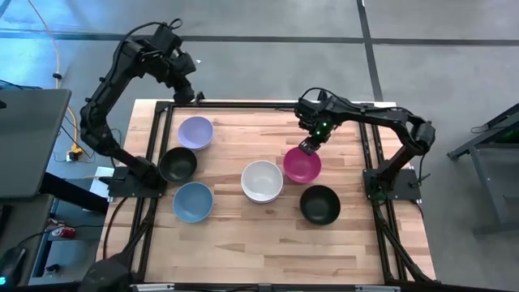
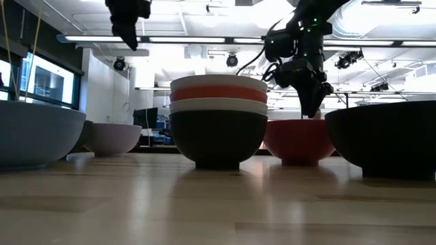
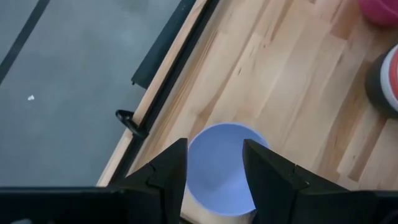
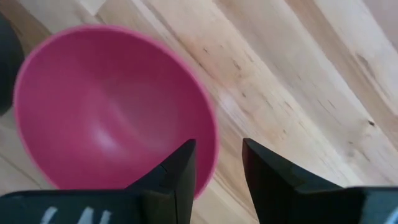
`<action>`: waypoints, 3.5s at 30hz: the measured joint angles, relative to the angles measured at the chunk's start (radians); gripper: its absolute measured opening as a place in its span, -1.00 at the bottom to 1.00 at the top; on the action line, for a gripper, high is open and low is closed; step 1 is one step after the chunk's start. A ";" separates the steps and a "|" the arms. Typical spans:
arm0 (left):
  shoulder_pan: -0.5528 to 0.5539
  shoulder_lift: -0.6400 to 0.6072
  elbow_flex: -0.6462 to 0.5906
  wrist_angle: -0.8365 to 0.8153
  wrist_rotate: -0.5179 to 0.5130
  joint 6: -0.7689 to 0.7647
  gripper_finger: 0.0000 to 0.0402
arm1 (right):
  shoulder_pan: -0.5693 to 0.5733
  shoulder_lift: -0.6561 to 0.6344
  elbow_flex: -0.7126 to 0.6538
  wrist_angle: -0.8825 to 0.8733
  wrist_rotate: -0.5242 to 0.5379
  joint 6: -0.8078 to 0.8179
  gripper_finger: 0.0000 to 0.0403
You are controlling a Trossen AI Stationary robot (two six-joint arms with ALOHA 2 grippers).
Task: Nest bowls inside each other
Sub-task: Stack the pink bowl on top of the white bowl
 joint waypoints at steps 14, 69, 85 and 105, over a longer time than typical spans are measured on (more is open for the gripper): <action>0.029 -0.066 -0.053 0.045 0.068 0.018 -0.29 | 0.017 0.019 0.000 0.009 0.006 -0.036 -0.40; 0.029 -0.066 -0.053 0.061 0.113 0.031 -0.29 | -0.019 0.066 -0.048 0.123 -0.023 -0.128 -0.97; 0.029 -0.065 -0.054 0.061 0.113 0.031 -0.29 | -0.050 0.066 0.087 -0.020 -0.019 -0.125 -1.00; 0.031 -0.065 -0.127 0.090 0.108 0.052 -0.29 | -0.003 0.066 0.502 -0.302 -0.131 0.044 -1.00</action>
